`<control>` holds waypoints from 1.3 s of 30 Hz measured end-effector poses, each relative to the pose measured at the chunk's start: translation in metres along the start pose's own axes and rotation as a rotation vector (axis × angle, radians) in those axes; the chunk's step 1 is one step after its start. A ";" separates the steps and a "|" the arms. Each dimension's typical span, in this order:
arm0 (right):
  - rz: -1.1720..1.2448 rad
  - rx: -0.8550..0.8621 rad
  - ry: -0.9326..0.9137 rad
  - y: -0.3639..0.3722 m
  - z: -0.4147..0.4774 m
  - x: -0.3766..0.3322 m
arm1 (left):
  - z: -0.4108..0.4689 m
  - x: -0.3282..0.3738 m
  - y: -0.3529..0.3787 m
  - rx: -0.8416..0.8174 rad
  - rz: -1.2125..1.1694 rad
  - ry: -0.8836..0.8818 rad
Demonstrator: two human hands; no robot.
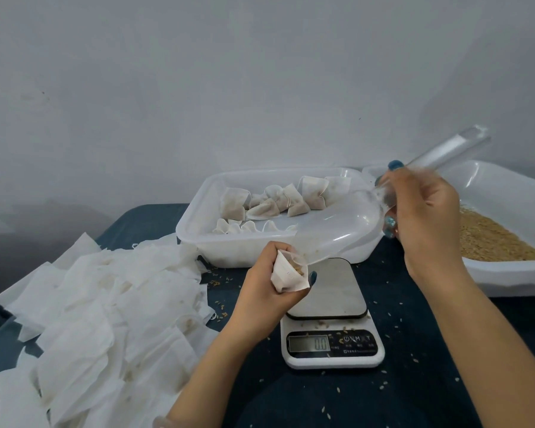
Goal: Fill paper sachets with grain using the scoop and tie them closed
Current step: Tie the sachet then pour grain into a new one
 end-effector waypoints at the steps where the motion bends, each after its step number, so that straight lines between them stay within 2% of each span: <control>1: 0.060 0.037 0.047 -0.006 0.000 0.008 | 0.000 0.000 -0.001 0.007 -0.004 0.002; 6: 0.365 0.256 0.319 -0.036 -0.012 0.050 | 0.001 0.005 -0.004 0.034 -0.039 0.022; 9: 0.564 0.370 0.395 -0.052 -0.017 0.066 | 0.002 0.004 -0.005 0.052 -0.041 0.020; 13: 0.652 0.463 0.315 -0.075 -0.017 0.066 | 0.002 0.001 -0.007 0.057 -0.041 0.000; 19: 0.594 0.546 0.133 -0.102 0.003 0.056 | 0.001 0.002 -0.006 0.060 -0.035 0.006; 21: 0.422 0.510 0.101 -0.109 0.011 0.049 | 0.001 0.002 -0.007 0.065 -0.039 0.004; 24: -0.092 0.396 0.147 -0.117 0.019 0.046 | 0.002 0.002 -0.007 0.070 -0.028 0.006; 26: -0.561 0.223 0.165 -0.114 0.027 0.049 | 0.002 0.002 -0.006 0.066 -0.027 0.004; 28: -0.904 -0.017 0.254 -0.102 0.031 0.064 | 0.001 0.003 -0.006 0.067 -0.027 0.003; 30: -1.052 -0.200 0.418 -0.092 0.028 0.077 | 0.001 0.003 -0.006 0.069 -0.026 -0.002; 33: -1.280 -0.325 0.574 -0.084 0.015 0.084 | 0.002 0.002 -0.007 0.081 -0.021 -0.007; 34: -1.360 -0.322 0.553 -0.080 0.008 0.080 | 0.002 0.002 -0.007 0.085 -0.014 -0.008; 36: -1.448 -0.310 0.383 -0.056 -0.007 0.061 | 0.002 0.001 -0.007 0.093 -0.001 -0.014; 37: -1.435 -0.322 0.264 -0.037 -0.017 0.050 | 0.002 0.000 -0.007 0.099 0.004 -0.019; 39: -1.259 -0.385 0.092 0.003 -0.043 0.029 | 0.001 -0.003 -0.007 0.117 0.008 -0.030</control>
Point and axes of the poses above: each hand's wrist, its own z-axis towards the middle knuckle, its own y-axis out of the palm, x = y × z, the point moved 9 cm from there along z, towards the middle knuckle, and after that the axes turned 9 degrees about z, right-handed, at the moved point
